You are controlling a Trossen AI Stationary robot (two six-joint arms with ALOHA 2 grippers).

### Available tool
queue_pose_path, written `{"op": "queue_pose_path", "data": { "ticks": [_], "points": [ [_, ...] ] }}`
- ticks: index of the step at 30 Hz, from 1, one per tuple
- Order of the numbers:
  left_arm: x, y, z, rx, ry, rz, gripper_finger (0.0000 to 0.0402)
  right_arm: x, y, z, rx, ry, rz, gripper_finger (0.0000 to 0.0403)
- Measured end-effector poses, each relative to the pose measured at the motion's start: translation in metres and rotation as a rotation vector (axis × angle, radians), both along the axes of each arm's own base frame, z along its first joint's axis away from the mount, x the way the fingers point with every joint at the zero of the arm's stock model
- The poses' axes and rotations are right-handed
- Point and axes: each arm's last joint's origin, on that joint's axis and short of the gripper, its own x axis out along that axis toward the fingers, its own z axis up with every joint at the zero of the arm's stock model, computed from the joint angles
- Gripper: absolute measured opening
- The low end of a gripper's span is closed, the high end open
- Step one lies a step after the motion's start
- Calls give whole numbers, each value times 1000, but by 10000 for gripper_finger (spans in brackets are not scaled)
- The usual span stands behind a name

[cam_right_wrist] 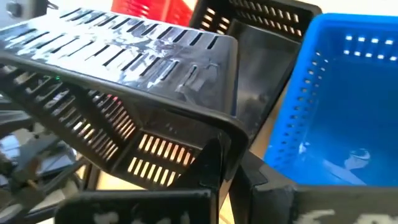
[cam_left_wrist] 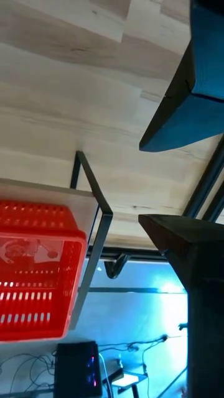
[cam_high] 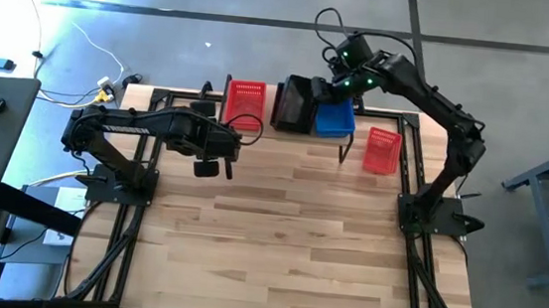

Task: Stack baskets on shelf by color
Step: Stack the black bin on top of the stacked black bins on the shelf

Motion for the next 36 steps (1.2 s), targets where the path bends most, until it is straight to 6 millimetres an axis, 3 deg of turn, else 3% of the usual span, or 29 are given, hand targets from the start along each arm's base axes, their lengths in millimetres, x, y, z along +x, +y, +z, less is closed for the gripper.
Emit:
{"op": "queue_pose_path", "data": {
  "ticks": [31, 36],
  "points": [
    [0, 0, 0, -1, -2, -1, 164, 1, -2, -3, -70, 37, 38, 1],
    [0, 0, 0, -1, -2, -1, 164, 1, -2, -3, -56, 36, 22, 19]
  ]
}}
